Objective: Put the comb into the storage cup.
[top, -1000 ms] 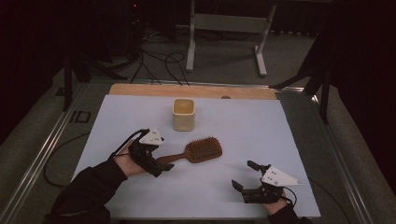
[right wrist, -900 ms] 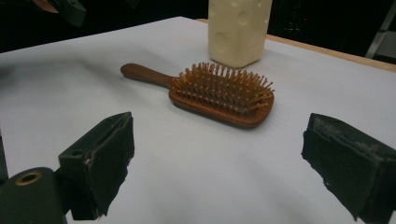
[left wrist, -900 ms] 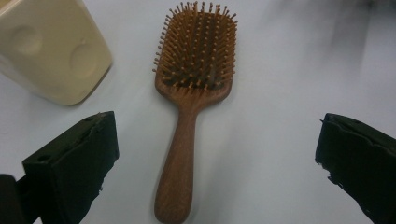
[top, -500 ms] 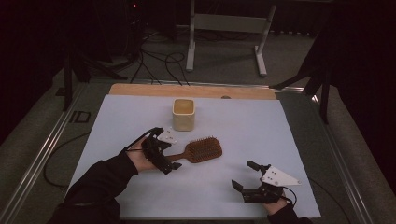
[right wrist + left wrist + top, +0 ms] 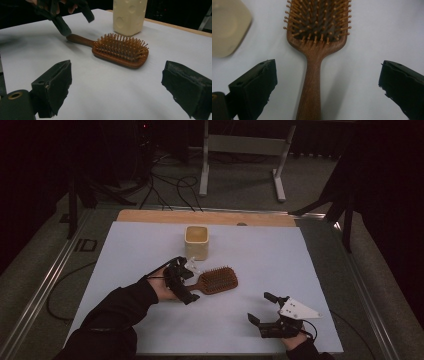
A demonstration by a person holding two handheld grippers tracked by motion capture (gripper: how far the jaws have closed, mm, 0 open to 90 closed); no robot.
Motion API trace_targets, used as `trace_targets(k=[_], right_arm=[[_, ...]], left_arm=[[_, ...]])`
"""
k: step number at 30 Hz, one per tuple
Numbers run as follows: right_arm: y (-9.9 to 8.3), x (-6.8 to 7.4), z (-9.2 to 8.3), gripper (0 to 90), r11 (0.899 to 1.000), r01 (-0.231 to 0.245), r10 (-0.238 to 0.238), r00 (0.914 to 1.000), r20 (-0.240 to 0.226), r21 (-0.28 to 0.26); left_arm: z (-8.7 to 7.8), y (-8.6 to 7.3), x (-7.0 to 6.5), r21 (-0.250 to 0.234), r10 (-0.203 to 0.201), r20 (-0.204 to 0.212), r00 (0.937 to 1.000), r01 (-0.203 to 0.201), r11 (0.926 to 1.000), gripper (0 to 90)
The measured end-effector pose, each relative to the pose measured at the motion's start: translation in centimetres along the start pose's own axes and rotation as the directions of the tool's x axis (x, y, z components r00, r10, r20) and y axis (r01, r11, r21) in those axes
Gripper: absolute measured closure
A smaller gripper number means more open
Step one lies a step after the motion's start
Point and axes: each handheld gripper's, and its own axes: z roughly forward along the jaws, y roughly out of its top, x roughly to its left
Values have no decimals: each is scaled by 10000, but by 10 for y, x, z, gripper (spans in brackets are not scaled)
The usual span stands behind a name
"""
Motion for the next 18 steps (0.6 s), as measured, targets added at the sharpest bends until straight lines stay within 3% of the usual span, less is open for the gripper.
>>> trace_targets(k=[9,18], right_arm=[[0,0,0,90,10000,-21,21,10000,-24,-9],[0,0,0,90,10000,-63,63,10000,-76,-20]], left_arm=[[10,4,11,354,-286,40,9996,284,9990,65],[18,7,17,940,16,88,10000,-24,9956,151]])
